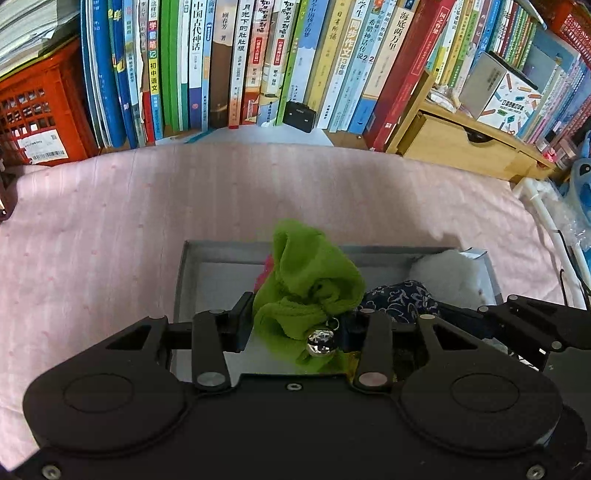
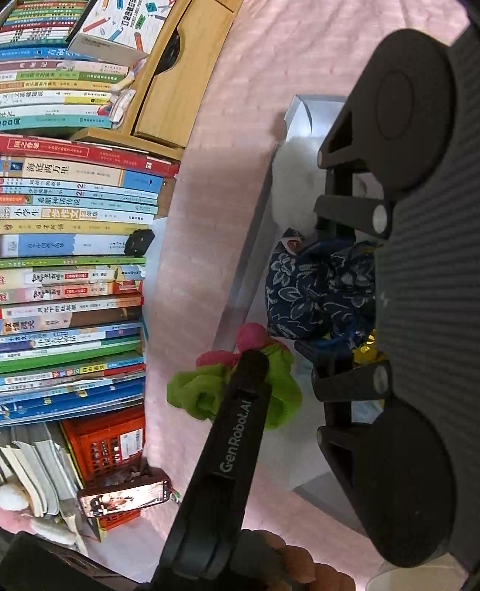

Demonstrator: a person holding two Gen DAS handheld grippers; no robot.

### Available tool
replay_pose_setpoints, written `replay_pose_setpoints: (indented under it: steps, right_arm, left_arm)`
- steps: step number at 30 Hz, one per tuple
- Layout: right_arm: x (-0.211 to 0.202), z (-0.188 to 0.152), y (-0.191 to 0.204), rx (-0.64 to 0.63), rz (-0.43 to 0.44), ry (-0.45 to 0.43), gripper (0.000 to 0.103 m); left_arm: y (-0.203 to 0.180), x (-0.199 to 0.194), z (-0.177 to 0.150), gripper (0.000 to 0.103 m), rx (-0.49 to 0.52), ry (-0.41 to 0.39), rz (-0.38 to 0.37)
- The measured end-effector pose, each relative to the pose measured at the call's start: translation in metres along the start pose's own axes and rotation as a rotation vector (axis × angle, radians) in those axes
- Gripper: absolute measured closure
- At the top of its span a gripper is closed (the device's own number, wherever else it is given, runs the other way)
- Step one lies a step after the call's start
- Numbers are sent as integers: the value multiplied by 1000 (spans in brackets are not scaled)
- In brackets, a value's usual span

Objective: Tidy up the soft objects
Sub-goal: 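Carry the green cloth with the left tool while the right tool carries the pouch over the tray, then open the left tool over the tray while the right tool releases the pouch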

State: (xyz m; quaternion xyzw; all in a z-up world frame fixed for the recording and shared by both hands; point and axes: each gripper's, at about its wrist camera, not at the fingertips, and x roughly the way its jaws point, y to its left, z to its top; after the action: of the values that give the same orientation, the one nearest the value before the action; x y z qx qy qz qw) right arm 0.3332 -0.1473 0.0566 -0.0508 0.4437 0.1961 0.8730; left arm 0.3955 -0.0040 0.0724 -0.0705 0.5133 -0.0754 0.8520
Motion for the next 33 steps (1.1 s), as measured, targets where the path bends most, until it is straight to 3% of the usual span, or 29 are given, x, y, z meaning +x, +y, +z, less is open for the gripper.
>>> replay_pose_setpoints:
  steps: [16, 22, 30, 33]
  right_arm:
    - [15, 2, 1, -10, -11, 45, 49]
    - [18, 2, -1, 4, -9, 55, 40]
    - [14, 2, -4, 27, -2, 42, 28]
    - [8, 3, -3, 30, -3, 29, 24]
  left_arm:
    - [14, 17, -2, 62, -42, 34, -13]
    - [16, 18, -1, 60, -60, 44, -23]
    - [13, 10, -2, 51, -65, 47, -22]
    - [11, 3, -3, 37, -59, 34, -11]
